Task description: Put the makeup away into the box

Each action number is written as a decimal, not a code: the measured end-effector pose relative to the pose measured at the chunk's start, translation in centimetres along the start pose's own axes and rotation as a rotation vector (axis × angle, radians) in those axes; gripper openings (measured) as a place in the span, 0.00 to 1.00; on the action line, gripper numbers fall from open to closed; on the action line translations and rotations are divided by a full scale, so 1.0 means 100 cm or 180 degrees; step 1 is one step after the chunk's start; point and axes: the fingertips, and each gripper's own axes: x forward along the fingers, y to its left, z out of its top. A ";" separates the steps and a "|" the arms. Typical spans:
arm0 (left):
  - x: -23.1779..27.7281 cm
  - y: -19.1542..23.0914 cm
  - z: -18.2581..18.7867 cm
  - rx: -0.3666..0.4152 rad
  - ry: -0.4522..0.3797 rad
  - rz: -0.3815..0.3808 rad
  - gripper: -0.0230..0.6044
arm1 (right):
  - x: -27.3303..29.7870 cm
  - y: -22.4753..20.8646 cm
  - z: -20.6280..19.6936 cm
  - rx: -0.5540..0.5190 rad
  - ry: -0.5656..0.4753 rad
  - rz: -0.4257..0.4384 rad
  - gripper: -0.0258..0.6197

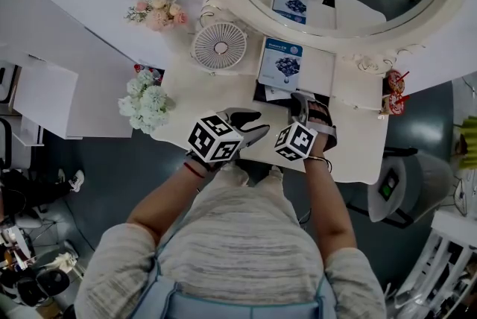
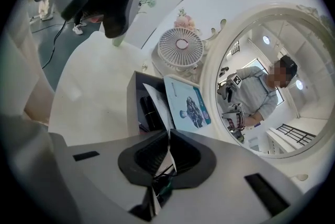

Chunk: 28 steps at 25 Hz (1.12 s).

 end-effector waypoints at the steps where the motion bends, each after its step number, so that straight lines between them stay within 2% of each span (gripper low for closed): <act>1: 0.000 0.001 0.001 -0.0010 -0.0004 -0.0001 0.30 | -0.002 -0.003 0.000 0.0042 -0.0015 -0.0003 0.06; 9: 0.009 0.004 0.004 -0.0017 0.0033 -0.0035 0.30 | -0.007 -0.011 -0.003 0.0418 -0.0051 0.0210 0.06; 14: 0.016 0.002 0.006 0.0016 0.0065 -0.0071 0.30 | -0.012 -0.015 -0.005 0.0672 -0.0041 0.0474 0.06; 16: 0.018 0.001 0.007 0.0029 0.0072 -0.0075 0.30 | -0.013 -0.015 -0.007 0.0651 0.0014 0.0565 0.11; 17: 0.018 0.001 0.008 0.0033 0.0072 -0.0077 0.30 | -0.014 -0.016 -0.008 0.0578 0.0057 0.0584 0.20; 18: 0.019 0.000 0.009 0.0038 0.0071 -0.0080 0.30 | -0.014 -0.018 -0.010 0.0479 0.0106 0.0587 0.23; 21: 0.019 -0.001 0.011 0.0046 0.0059 -0.0087 0.30 | -0.017 -0.023 -0.013 0.0292 0.0203 0.0586 0.25; 28: 0.018 -0.001 0.013 0.0052 0.0039 -0.0080 0.30 | -0.032 -0.038 -0.022 0.0333 0.0299 0.0626 0.25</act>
